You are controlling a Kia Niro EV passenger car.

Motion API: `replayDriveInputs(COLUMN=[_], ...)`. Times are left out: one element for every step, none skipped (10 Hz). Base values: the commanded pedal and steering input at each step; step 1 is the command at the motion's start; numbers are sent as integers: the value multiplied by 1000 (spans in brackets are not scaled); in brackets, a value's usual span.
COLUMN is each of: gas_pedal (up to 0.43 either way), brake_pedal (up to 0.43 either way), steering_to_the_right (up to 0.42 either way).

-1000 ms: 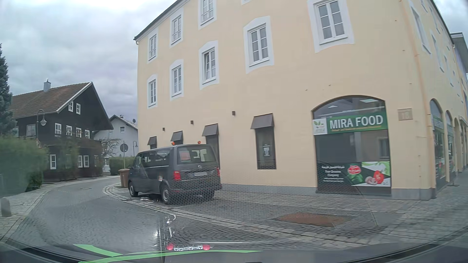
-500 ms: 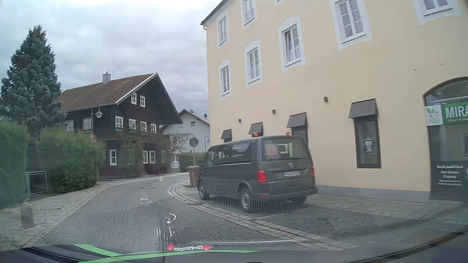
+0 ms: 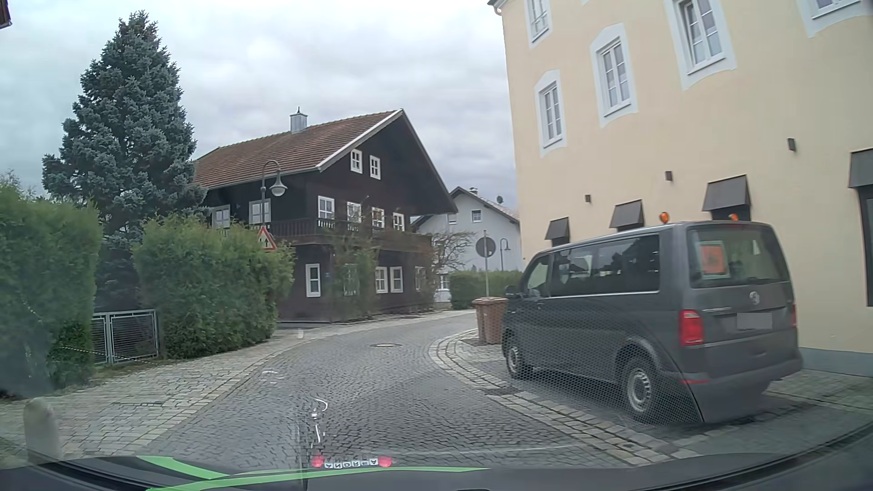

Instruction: Follow the waypoints while adhering to traffic rules and regulations

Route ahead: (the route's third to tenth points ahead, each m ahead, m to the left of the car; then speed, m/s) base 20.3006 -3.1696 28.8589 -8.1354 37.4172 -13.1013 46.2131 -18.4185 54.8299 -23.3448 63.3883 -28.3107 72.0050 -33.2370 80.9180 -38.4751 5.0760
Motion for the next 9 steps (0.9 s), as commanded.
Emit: replayDriveInputs(gas_pedal=[138, 138, 138, 138, 138, 138, 138, 138, 138], brake_pedal=[0, 0, 0, 0, 0, 0, 0, 0, 0], steering_to_the_right=[-225, -192, -162, -141, -119, -101, -83, -66, -46])
